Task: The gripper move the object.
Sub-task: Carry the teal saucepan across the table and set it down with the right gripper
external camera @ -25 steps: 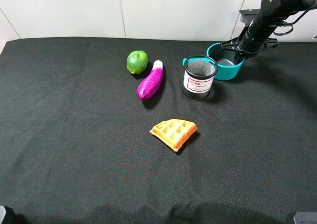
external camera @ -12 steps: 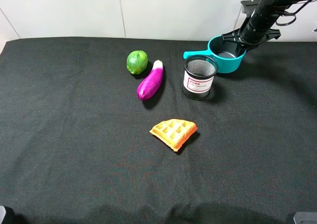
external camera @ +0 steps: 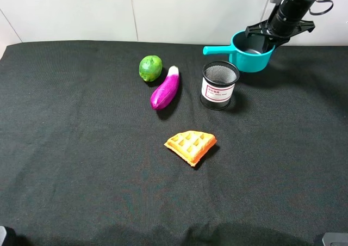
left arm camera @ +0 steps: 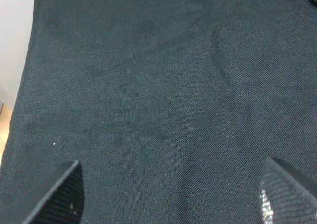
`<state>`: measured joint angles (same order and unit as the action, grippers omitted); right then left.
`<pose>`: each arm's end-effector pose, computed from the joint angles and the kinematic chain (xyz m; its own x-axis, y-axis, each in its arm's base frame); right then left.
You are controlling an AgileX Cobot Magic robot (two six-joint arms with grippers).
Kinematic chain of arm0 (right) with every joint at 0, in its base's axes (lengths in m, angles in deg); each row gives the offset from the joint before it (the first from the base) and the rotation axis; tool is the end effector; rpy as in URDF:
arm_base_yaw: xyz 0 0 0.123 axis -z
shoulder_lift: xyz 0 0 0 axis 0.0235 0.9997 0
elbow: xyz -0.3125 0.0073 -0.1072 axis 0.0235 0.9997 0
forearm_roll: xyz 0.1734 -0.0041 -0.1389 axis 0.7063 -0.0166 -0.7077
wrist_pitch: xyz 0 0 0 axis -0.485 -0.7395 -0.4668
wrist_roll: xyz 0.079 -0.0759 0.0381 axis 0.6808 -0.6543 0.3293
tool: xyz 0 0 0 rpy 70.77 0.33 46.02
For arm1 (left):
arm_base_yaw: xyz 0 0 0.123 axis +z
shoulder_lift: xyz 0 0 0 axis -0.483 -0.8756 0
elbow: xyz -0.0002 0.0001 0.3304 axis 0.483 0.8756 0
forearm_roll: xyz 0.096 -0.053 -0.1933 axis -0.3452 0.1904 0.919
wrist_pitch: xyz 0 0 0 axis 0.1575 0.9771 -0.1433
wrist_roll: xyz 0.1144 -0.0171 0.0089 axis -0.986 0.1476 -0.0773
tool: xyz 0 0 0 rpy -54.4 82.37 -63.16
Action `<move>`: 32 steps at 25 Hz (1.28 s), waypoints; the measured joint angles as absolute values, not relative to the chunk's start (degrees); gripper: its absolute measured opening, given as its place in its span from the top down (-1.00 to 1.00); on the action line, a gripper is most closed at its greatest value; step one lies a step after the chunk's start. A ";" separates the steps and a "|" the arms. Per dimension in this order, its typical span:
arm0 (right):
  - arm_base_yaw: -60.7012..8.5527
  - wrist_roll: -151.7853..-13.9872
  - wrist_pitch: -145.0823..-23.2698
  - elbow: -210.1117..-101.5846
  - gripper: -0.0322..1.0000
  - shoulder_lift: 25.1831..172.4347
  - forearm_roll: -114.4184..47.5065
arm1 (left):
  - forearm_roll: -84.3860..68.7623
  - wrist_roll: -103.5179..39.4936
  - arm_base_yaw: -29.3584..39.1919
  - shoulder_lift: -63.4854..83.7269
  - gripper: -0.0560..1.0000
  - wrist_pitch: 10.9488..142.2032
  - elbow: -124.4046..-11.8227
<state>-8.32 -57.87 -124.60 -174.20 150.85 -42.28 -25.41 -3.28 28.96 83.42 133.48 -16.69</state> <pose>0.4689 0.0558 0.2002 -0.9429 -0.0882 -0.3211 -0.0921 0.9957 -0.0029 -0.0544 0.0071 0.2492 -0.4636 0.1267 -0.8769 0.0025 0.9899 0.1417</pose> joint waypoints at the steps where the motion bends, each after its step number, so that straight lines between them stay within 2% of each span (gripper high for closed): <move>1: -8.32 -57.87 -124.91 -174.20 0.93 150.18 -42.28 | -25.41 -3.28 28.96 83.42 -0.55 133.48 -16.69; 32: -8.32 -57.87 -140.11 -174.37 0.93 133.05 -41.05 | -25.41 -3.28 28.96 83.42 -0.55 133.48 -16.69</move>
